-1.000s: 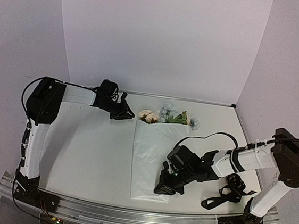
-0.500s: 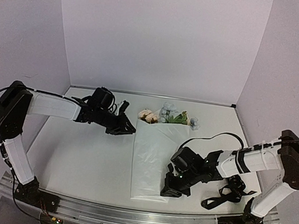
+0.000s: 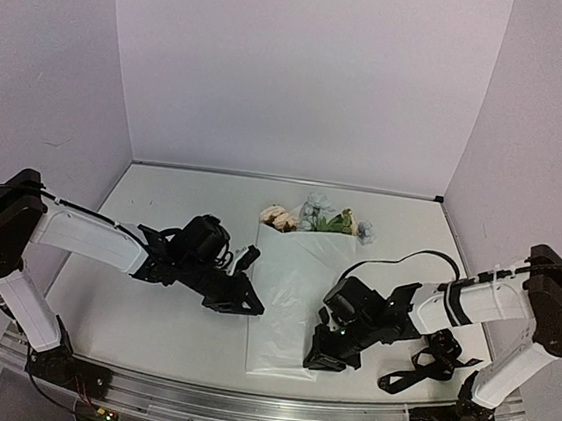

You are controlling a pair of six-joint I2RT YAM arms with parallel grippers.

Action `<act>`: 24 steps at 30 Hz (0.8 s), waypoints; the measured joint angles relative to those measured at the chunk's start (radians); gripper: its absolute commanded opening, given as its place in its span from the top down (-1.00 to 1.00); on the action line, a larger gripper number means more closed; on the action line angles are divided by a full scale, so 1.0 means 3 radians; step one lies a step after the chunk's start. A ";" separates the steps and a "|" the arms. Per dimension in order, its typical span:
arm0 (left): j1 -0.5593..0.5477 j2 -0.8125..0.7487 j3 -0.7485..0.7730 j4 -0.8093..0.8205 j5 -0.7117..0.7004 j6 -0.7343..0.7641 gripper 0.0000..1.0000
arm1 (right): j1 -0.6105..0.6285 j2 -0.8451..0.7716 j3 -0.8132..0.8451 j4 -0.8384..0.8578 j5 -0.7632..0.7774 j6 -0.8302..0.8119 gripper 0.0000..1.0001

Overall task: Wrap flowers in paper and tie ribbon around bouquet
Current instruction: Move the folded bouquet to the center of the board.

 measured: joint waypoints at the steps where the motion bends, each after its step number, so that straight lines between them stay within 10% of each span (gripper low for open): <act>1: -0.0015 -0.0001 -0.0033 -0.0002 -0.0044 -0.0015 0.70 | -0.0038 -0.0089 0.0000 -0.0056 0.0015 -0.0049 0.24; 10: -0.0013 -0.0131 -0.0157 -0.0169 -0.0564 -0.0047 0.65 | -0.0483 -0.0594 -0.0070 -0.0477 0.0156 -0.0314 -0.15; 24: 0.0182 -0.0025 -0.0066 -0.0138 -0.0745 -0.0041 0.65 | -0.0823 -0.0238 -0.0085 -0.0445 0.0142 -0.0467 0.52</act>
